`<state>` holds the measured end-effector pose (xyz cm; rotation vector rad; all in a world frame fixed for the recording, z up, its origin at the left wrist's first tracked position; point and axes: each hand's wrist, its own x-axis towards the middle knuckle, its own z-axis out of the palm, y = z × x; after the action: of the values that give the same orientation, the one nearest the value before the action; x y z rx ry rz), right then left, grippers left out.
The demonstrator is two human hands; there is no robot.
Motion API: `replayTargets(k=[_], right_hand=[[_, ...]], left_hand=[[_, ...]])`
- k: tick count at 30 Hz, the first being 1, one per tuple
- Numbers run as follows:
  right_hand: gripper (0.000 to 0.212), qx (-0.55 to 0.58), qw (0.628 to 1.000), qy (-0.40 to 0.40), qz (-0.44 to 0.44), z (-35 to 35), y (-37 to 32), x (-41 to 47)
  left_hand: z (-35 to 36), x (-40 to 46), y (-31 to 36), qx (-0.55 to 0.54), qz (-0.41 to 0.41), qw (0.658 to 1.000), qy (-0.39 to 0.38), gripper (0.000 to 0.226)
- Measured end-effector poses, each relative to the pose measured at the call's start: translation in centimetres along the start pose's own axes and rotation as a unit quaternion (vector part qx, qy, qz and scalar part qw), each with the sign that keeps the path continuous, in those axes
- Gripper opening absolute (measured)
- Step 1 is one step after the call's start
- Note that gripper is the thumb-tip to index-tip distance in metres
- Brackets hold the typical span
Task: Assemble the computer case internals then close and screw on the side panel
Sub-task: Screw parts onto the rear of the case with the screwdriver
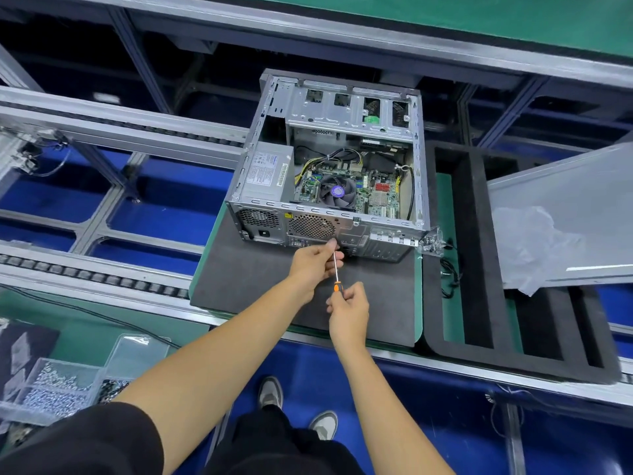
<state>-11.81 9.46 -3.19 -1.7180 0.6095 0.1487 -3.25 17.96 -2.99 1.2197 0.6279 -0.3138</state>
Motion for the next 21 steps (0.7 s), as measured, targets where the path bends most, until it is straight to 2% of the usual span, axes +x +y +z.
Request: replayTargets(k=[9, 14, 17, 21], right_hand=[[0.027, 0.024, 1.000, -0.007, 0.008, 1.2, -0.1, -0.3], [0.023, 0.048, 0.998, -0.006, 0.025, 1.4, 0.0, -0.2], [0.023, 0.077, 0.996, -0.013, 0.044, 1.7, -0.2, -0.5], [0.020, 0.061, 0.997, 0.003, 0.047, 1.6, -0.3, -0.4]], left_hand=[[-0.1, 0.3, 0.1, 0.038, 0.032, 0.999, 0.016, 0.024], [-0.2, 0.3, 0.4, 0.047, 0.023, 0.999, 0.007, 0.024], [-0.2, 0.2, 0.4, 0.028, 0.019, 0.999, 0.014, 0.024], [-0.3, 0.0, 0.4, 0.004, 0.002, 1.000, 0.016, 0.024]])
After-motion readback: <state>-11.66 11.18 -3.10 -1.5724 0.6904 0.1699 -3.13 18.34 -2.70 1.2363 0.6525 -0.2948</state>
